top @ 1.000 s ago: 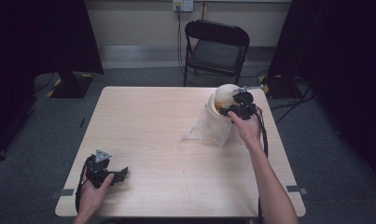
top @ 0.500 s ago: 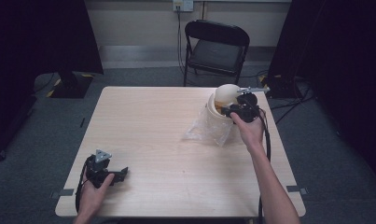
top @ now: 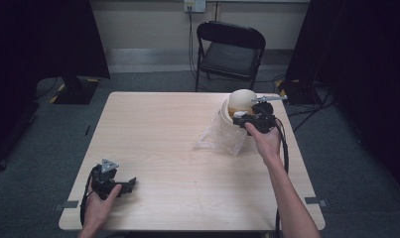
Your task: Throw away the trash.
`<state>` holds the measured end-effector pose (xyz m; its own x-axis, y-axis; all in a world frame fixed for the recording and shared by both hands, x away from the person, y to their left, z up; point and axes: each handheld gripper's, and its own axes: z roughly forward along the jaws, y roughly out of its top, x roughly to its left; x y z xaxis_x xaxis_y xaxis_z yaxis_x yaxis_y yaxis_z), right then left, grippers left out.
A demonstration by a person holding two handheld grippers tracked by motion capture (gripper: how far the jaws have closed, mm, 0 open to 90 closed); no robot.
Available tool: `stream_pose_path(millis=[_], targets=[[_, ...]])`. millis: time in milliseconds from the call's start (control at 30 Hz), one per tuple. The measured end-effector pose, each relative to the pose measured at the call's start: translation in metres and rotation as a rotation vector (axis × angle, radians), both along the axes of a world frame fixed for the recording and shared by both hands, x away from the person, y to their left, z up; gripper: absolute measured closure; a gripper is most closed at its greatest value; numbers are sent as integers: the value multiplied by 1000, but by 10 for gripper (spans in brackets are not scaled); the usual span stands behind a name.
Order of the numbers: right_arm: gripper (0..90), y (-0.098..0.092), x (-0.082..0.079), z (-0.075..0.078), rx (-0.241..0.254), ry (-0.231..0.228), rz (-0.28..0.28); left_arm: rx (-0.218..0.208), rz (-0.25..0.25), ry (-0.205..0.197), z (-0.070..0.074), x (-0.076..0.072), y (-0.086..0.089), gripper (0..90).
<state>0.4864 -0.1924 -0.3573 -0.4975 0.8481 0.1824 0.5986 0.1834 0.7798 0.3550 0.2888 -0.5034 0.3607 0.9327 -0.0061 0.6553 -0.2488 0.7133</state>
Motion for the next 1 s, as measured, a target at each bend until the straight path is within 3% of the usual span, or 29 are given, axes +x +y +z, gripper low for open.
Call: stream_pose_path(millis=[100, 133, 333, 433, 567, 767, 900, 1000], targets=[[496, -2, -1, -3, 2, 8, 2, 0, 0, 0, 0, 0, 0, 0], [477, -5, -5, -4, 20, -5, 3, 0, 0, 0, 0, 0, 0, 0], [391, -13, -13, 1, 17, -29, -36, 0, 0, 0, 0, 0, 0, 0], [377, -19, -14, 2, 48, -10, -38, 0, 0, 0, 0, 0, 0, 0], [378, -22, -15, 2, 44, -26, -61, 0, 0, 0, 0, 0, 0, 0], [500, -20, -19, 1, 7, -50, -51, 0, 0, 0, 0, 0, 0, 0], [448, -20, -32, -2, -18, -78, -65, 0, 0, 0, 0, 0, 0, 0], [409, -24, -44, -5, -7, -81, -64, 0, 0, 0, 0, 0, 0, 0]])
